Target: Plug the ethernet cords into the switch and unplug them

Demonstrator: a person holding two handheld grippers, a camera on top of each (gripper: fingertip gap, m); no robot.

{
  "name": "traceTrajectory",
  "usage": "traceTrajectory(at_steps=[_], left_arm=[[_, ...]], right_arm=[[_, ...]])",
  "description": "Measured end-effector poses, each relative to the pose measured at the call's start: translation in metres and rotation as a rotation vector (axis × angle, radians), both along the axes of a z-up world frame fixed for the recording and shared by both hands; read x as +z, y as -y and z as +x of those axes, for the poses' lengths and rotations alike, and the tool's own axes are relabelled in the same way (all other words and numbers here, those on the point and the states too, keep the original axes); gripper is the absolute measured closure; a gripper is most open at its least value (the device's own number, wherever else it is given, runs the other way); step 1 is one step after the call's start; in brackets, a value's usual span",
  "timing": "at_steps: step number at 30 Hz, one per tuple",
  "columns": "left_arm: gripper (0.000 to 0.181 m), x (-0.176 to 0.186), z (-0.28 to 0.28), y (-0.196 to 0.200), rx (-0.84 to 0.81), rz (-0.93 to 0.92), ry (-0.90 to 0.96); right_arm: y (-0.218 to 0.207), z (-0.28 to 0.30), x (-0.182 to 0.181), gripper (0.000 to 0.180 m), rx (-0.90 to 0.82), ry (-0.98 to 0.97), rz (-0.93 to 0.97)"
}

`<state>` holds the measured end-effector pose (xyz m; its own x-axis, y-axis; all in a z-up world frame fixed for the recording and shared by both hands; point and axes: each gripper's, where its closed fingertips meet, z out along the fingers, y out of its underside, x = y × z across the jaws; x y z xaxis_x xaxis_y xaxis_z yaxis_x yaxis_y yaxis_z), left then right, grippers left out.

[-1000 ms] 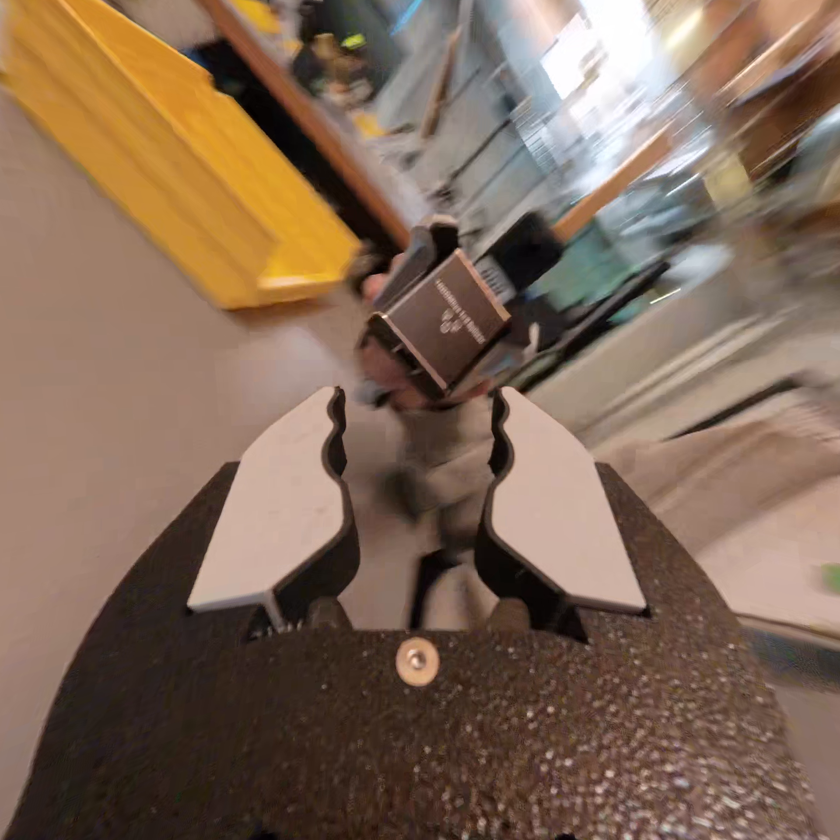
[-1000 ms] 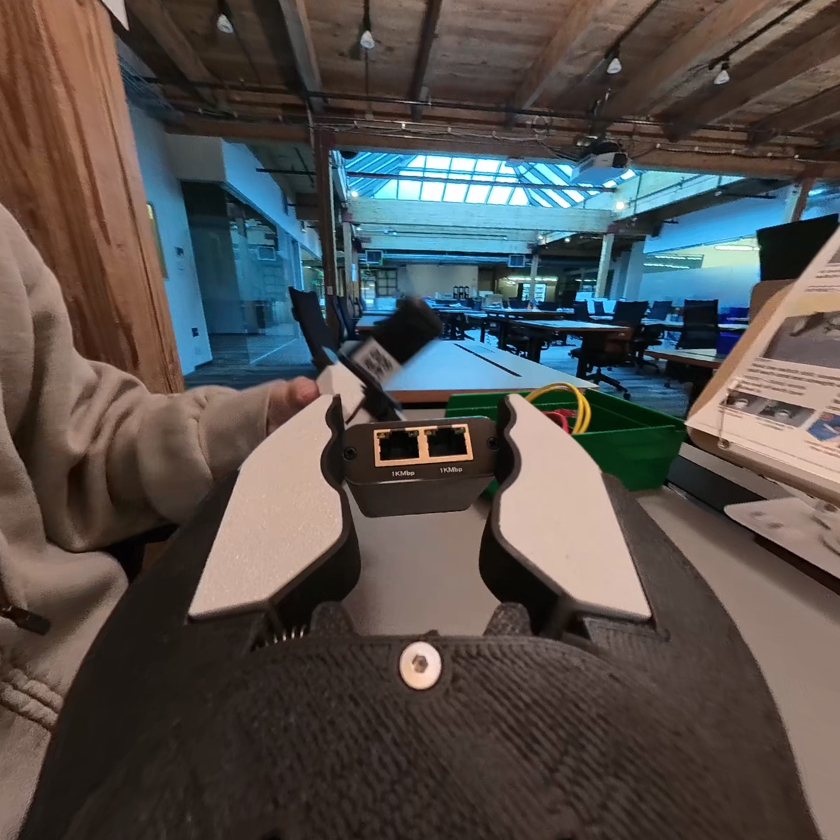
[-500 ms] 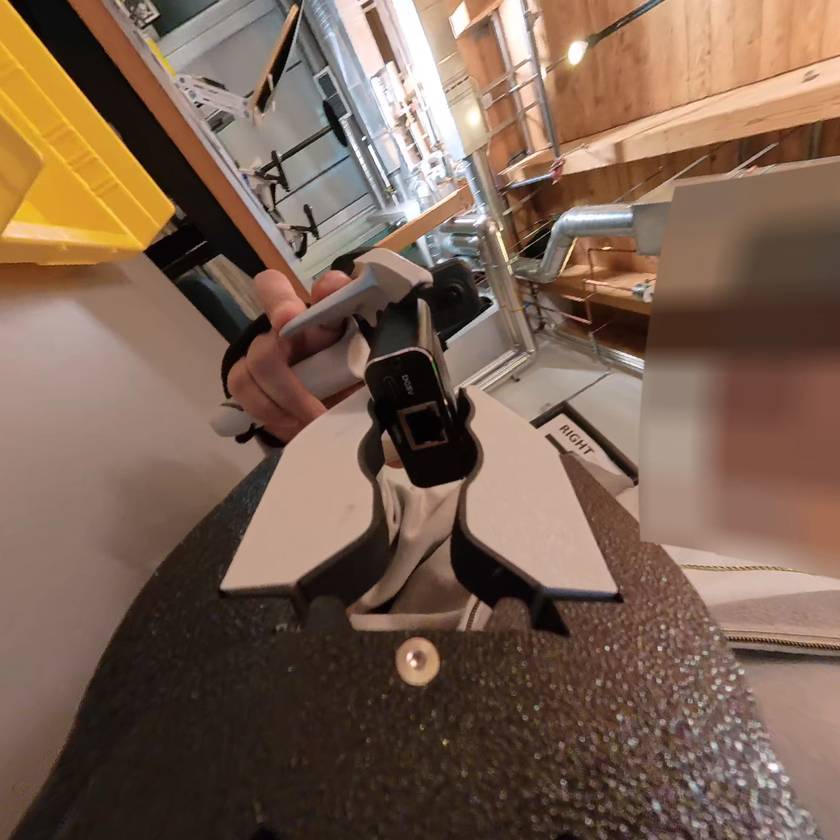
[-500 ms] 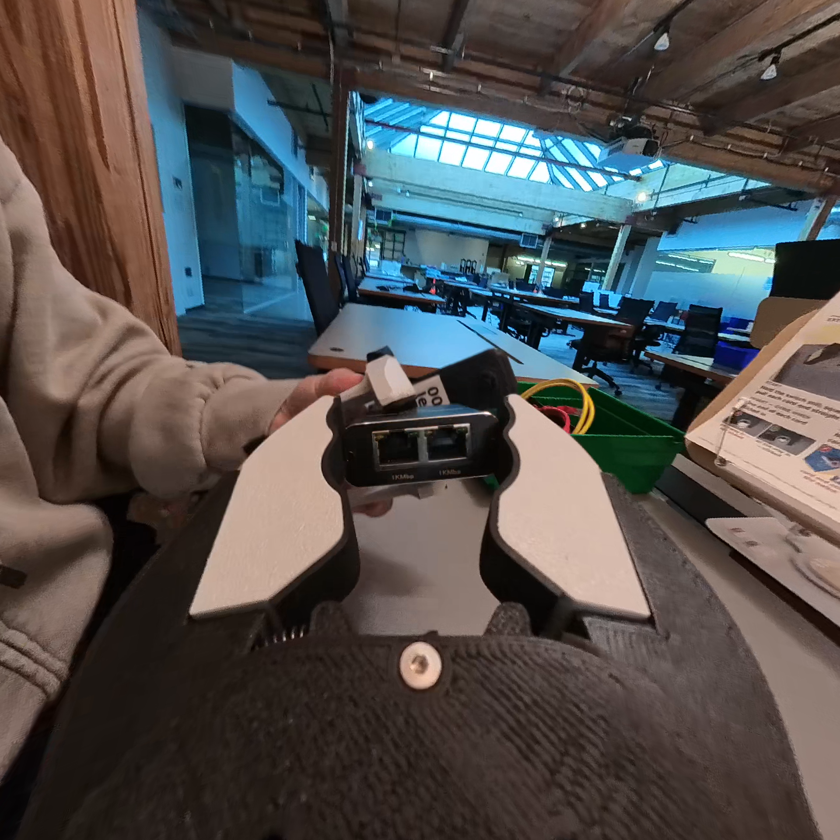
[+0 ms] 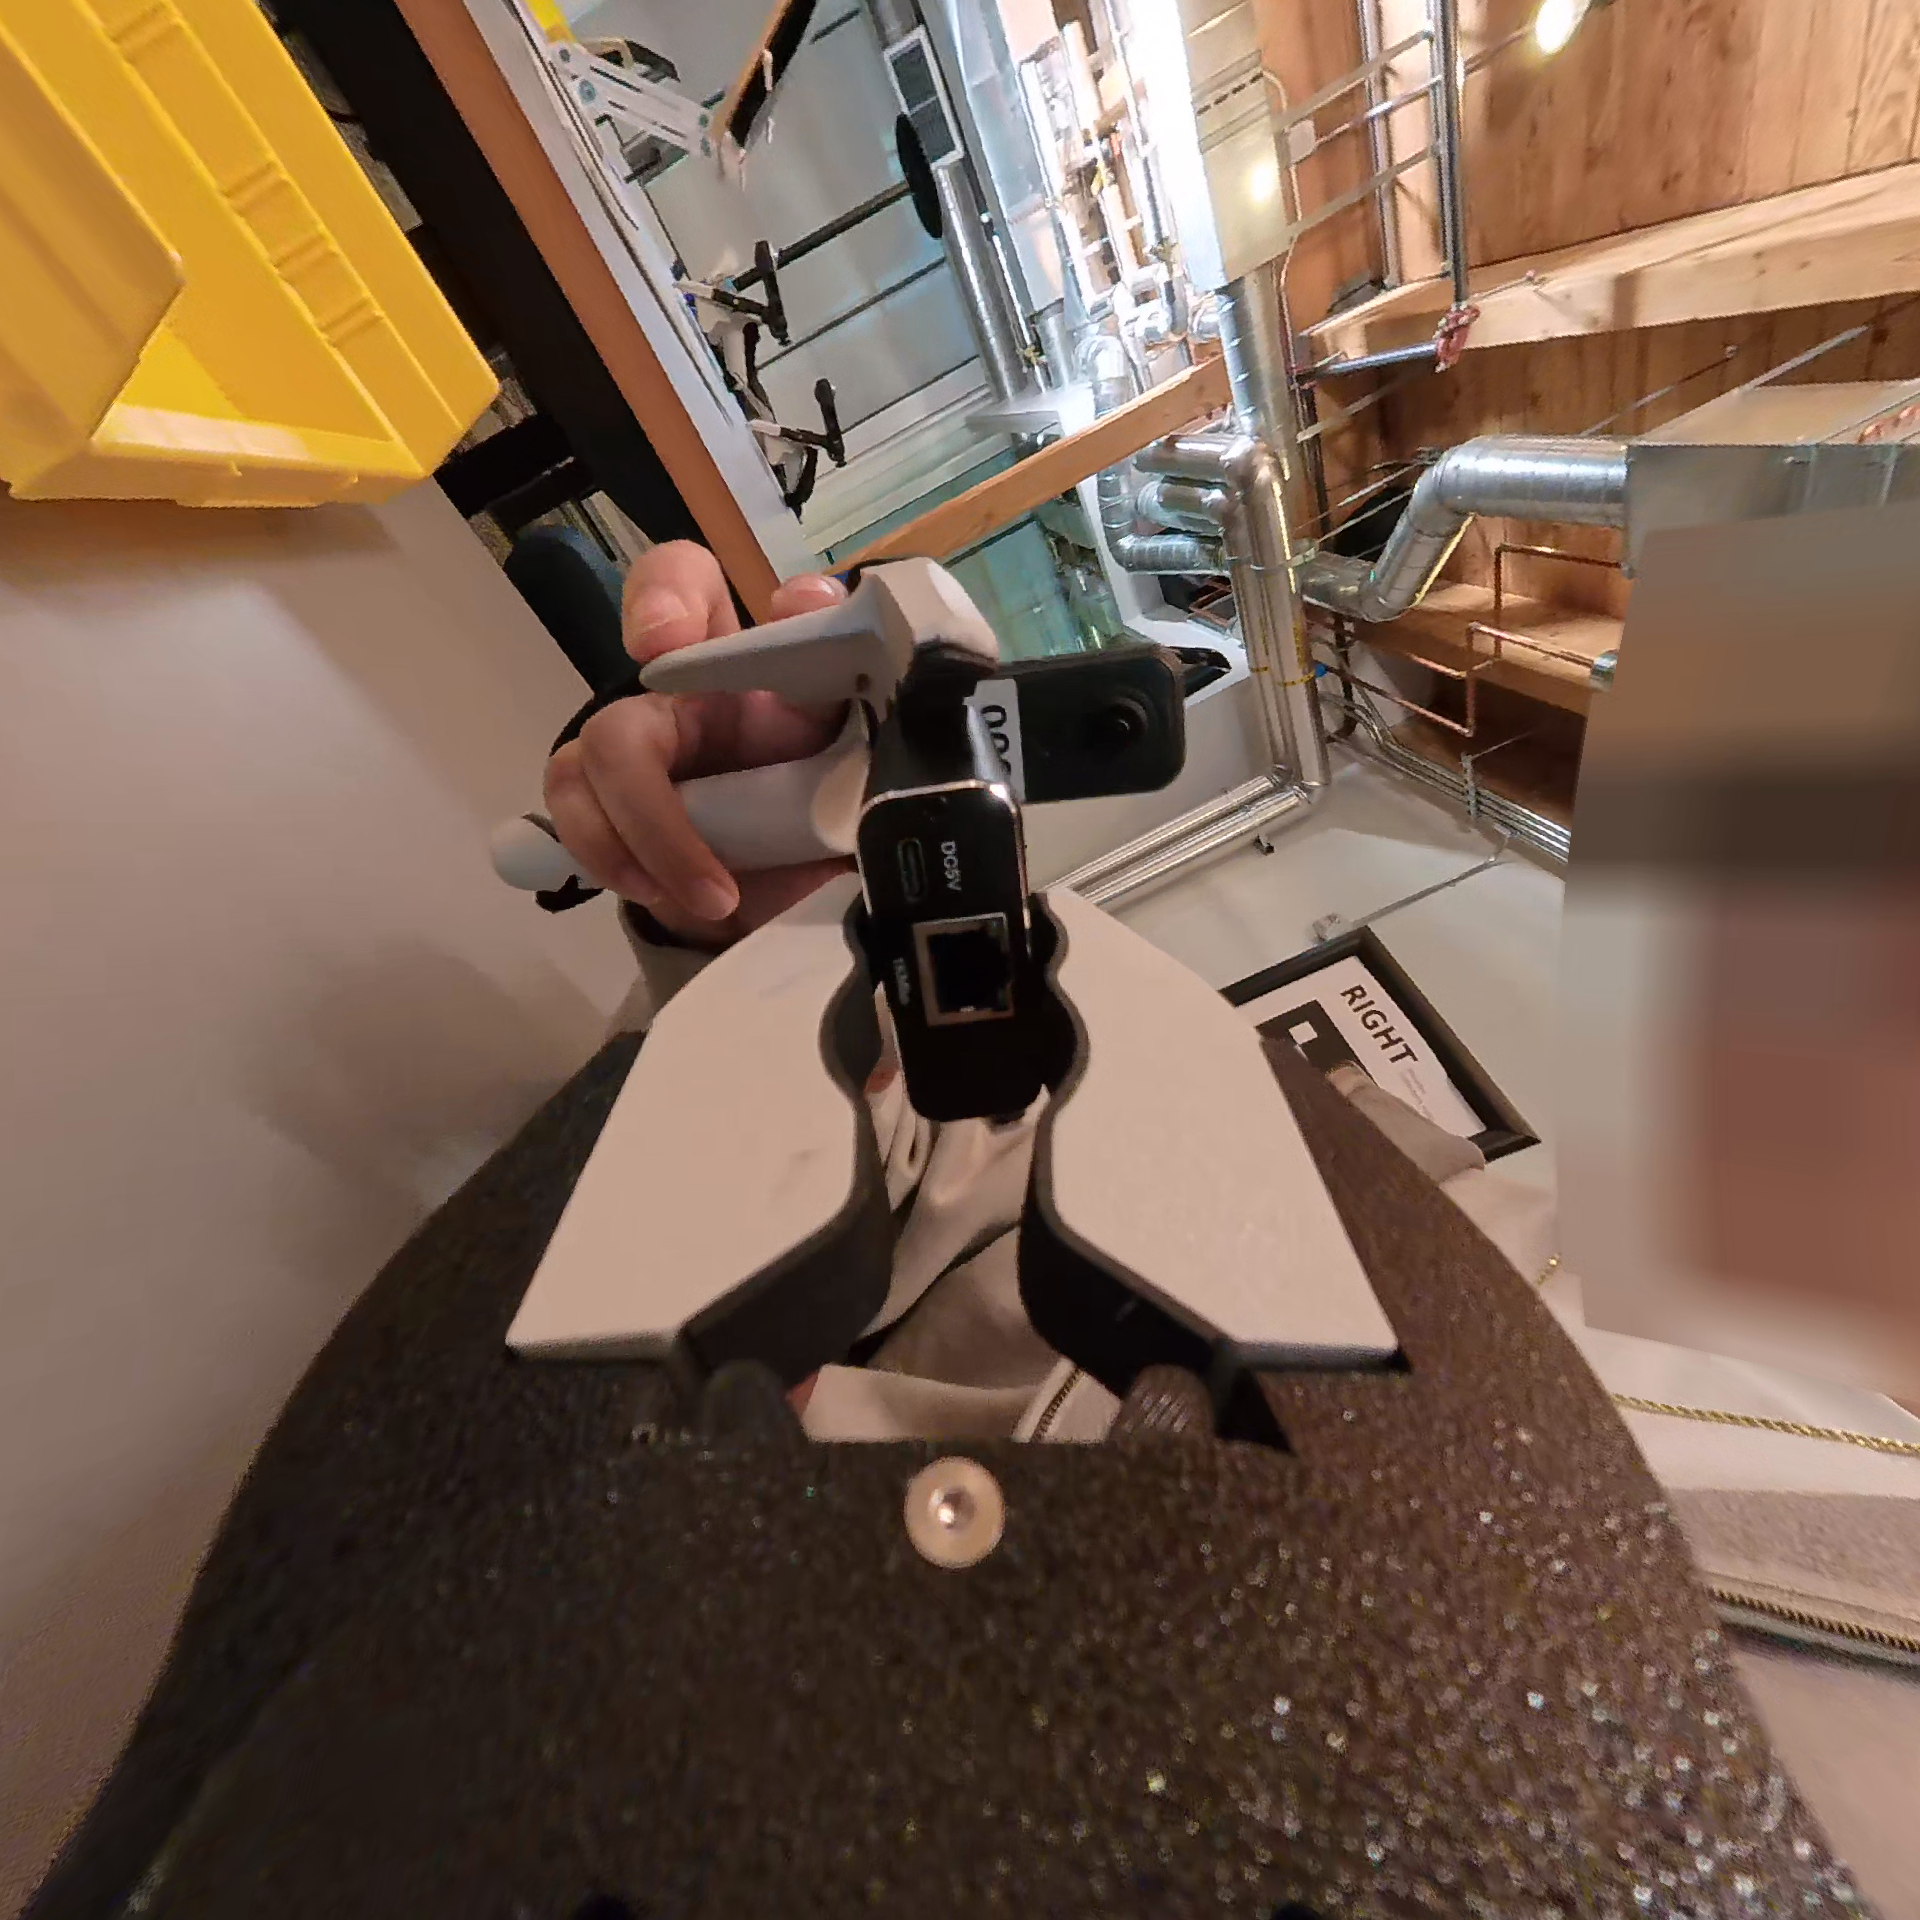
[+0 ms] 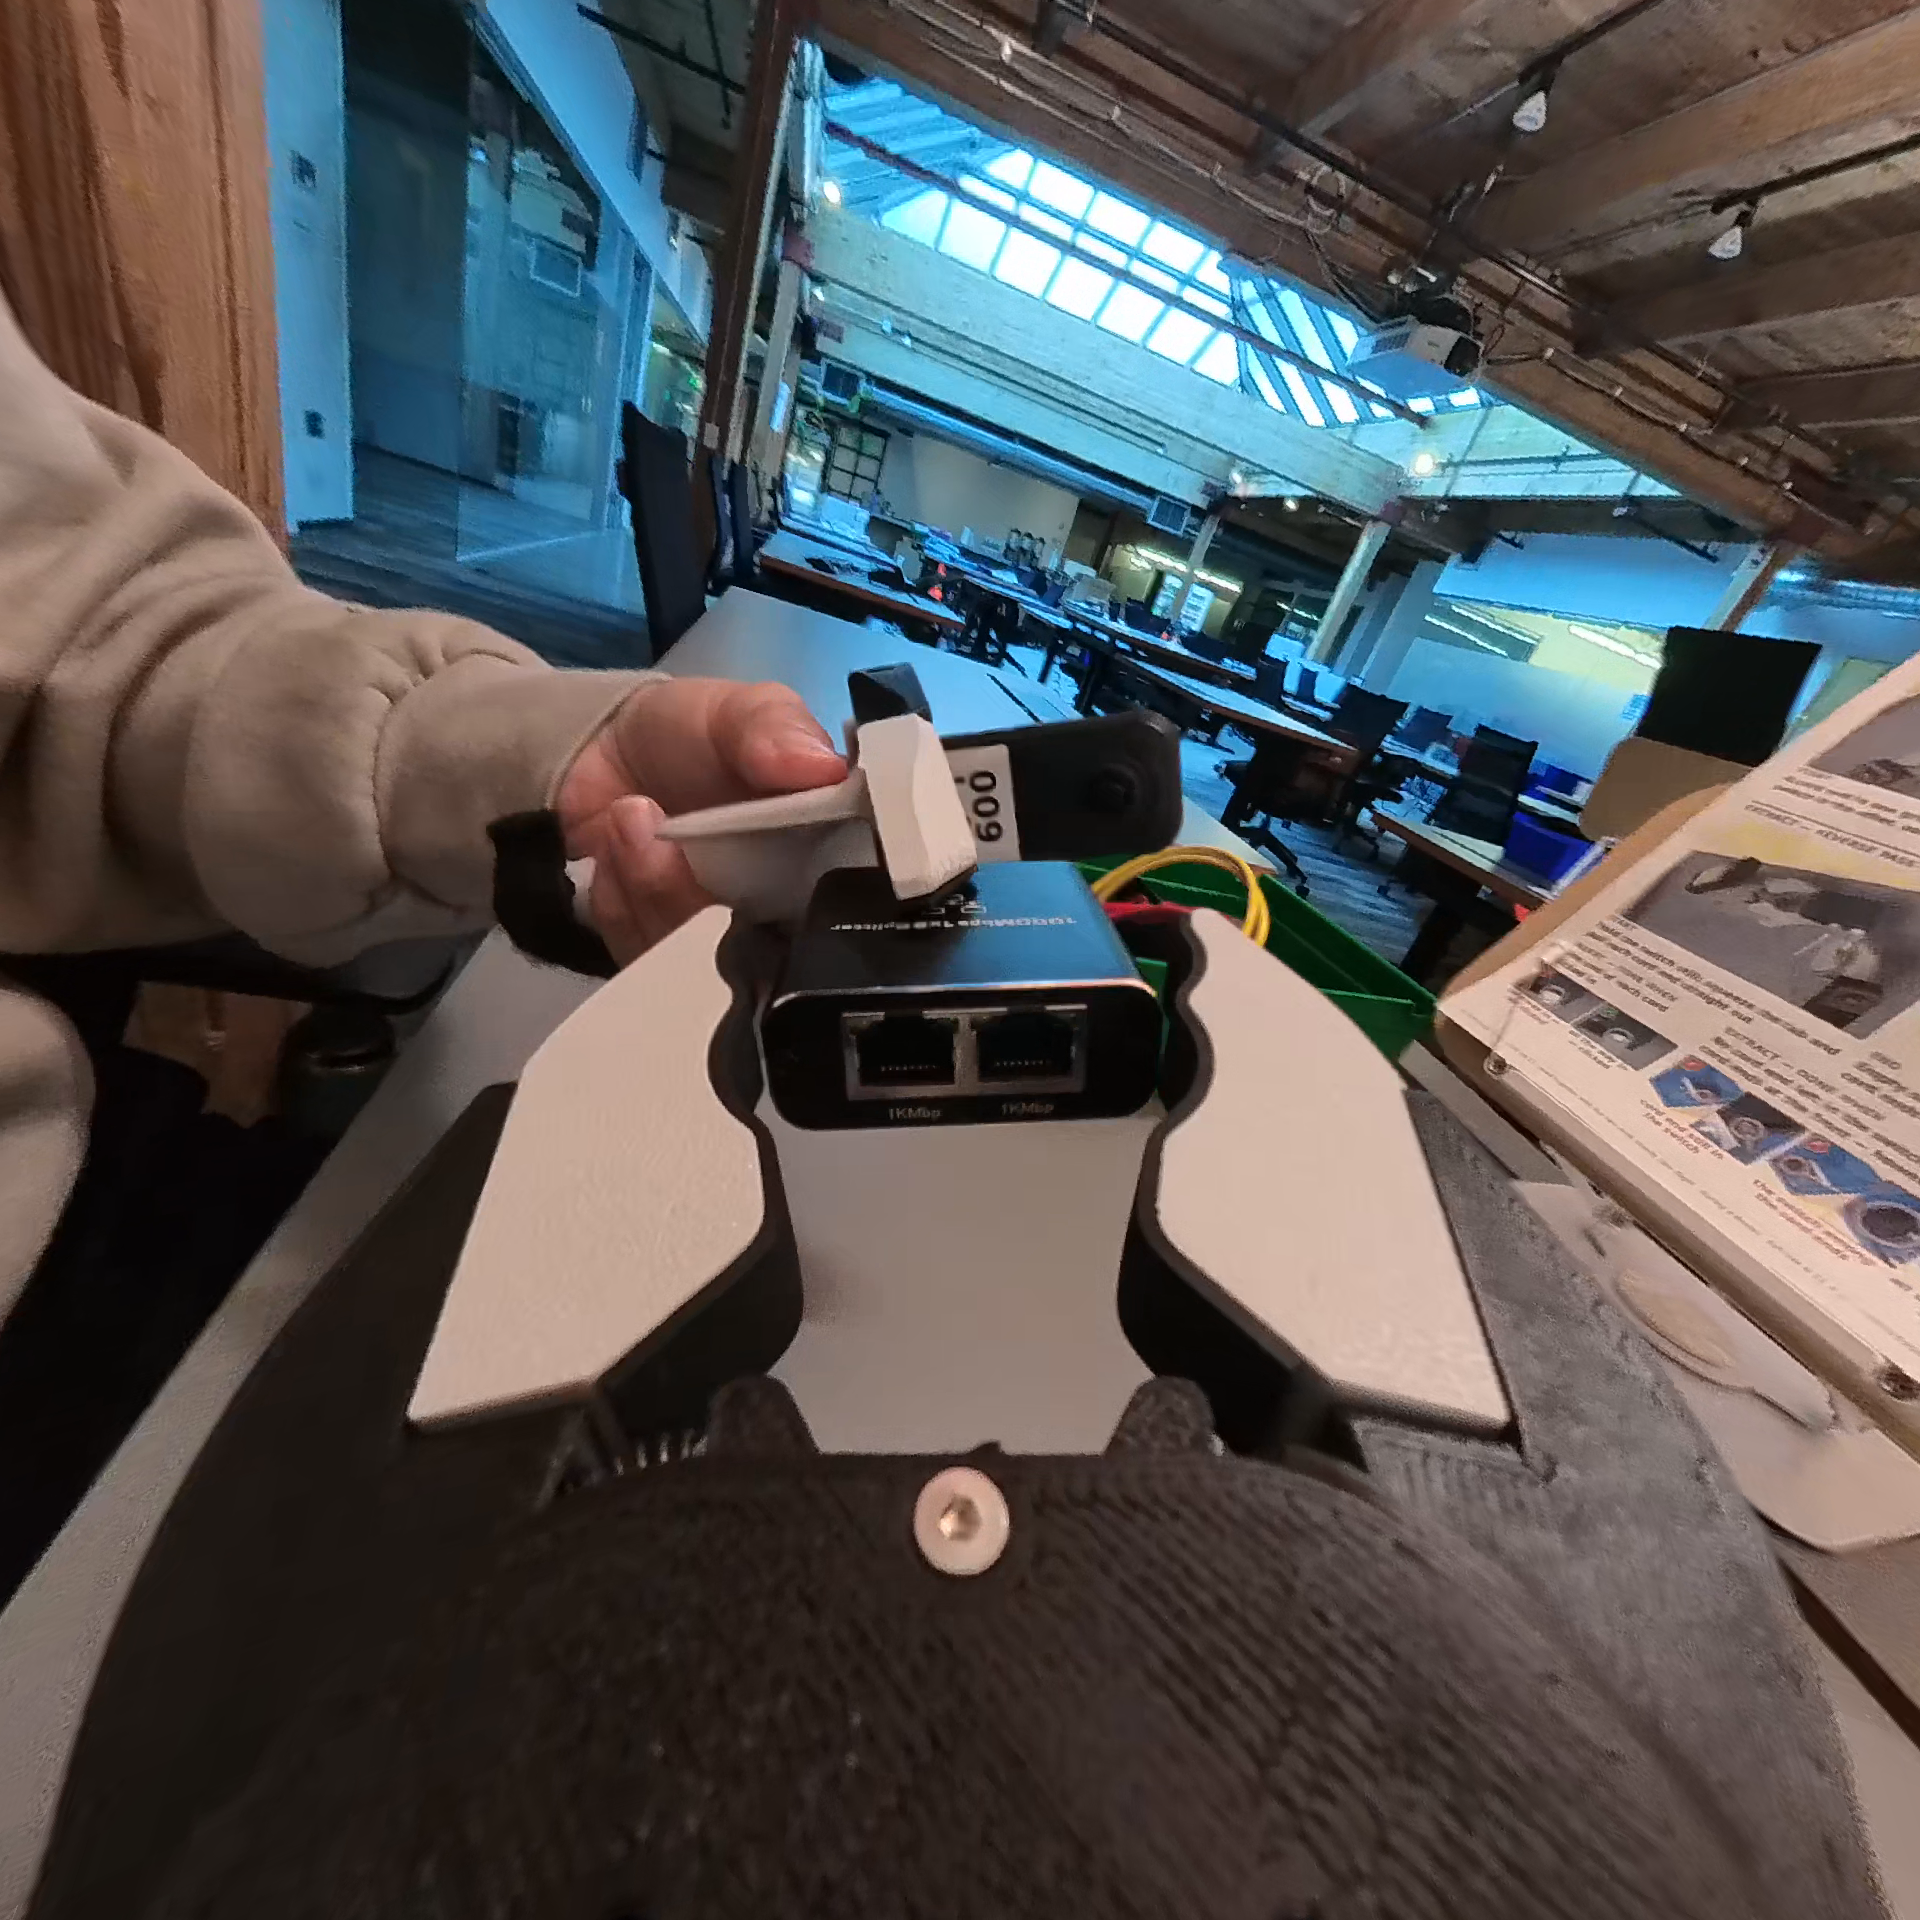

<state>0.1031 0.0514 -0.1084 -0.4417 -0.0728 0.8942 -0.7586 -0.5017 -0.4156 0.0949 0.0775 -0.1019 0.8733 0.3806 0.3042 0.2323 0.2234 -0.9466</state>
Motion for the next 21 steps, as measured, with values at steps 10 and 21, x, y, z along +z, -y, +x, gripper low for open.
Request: traceTrajectory(at_steps=[10, 21], left_arm=[[0.156, -0.008, 0.004, 0.004, 0.013, 0.095, -0.039], [0.156, -0.005, 0.0, 0.003, 0.019, 0.087, -0.043]], right_arm=[[-0.011, 0.003, -0.016, 0.103, -0.076, 0.089, -0.073], [-0.008, -0.006, -0.011, 0.104, 0.002, -0.002, -0.061]])
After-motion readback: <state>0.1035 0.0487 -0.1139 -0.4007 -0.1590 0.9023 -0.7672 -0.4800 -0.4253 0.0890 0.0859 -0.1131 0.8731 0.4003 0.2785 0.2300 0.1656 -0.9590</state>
